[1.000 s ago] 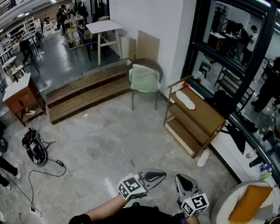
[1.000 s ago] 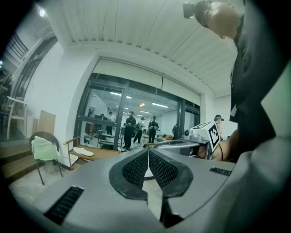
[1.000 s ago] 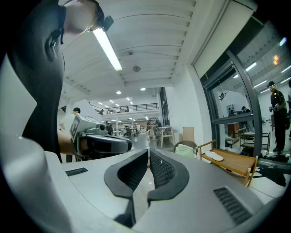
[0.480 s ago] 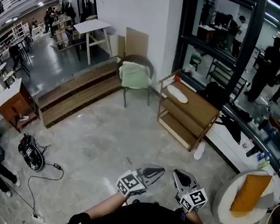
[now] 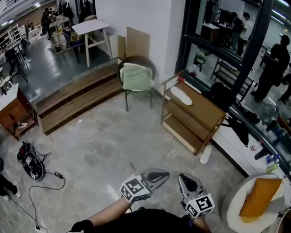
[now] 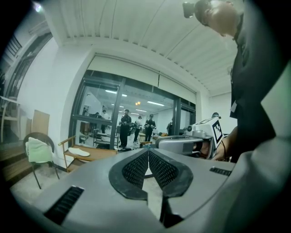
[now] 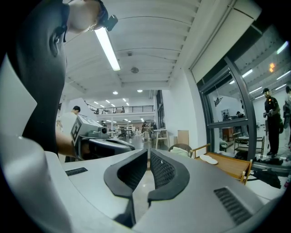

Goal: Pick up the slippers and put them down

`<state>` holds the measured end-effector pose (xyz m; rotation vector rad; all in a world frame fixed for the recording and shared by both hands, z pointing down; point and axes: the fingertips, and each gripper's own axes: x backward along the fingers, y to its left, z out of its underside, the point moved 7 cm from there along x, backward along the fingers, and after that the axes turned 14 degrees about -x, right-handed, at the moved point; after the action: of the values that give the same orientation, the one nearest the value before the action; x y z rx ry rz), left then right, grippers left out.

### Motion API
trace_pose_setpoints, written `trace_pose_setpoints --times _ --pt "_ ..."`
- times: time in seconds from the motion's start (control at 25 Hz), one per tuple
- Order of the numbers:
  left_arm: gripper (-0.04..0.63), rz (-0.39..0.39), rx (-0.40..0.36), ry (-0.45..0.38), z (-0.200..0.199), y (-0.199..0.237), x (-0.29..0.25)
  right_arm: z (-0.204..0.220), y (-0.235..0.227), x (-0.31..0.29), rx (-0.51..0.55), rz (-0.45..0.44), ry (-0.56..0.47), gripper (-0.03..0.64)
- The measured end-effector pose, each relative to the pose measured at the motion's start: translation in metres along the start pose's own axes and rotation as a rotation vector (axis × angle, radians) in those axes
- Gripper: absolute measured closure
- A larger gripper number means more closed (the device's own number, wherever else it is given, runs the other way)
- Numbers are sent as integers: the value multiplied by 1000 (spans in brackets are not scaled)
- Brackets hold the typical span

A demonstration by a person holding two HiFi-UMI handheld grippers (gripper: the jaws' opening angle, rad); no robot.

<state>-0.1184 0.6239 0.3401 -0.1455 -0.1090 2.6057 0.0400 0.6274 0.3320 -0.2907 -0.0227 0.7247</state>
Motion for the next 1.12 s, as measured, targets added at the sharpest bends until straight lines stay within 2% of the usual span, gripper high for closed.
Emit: trace_pose_setpoints --times 0.36,0.84,1.12 --pt "583 -31 4 -12 5 20 12 -1 -4 -18 4 26 -2 589" --pt "583 -41 26 -29 25 45 40 12 3 -36 -3 109 21 589" --pt "583 -37 49 -5 38 58 37 13 -5 -41 -12 126 29 589"
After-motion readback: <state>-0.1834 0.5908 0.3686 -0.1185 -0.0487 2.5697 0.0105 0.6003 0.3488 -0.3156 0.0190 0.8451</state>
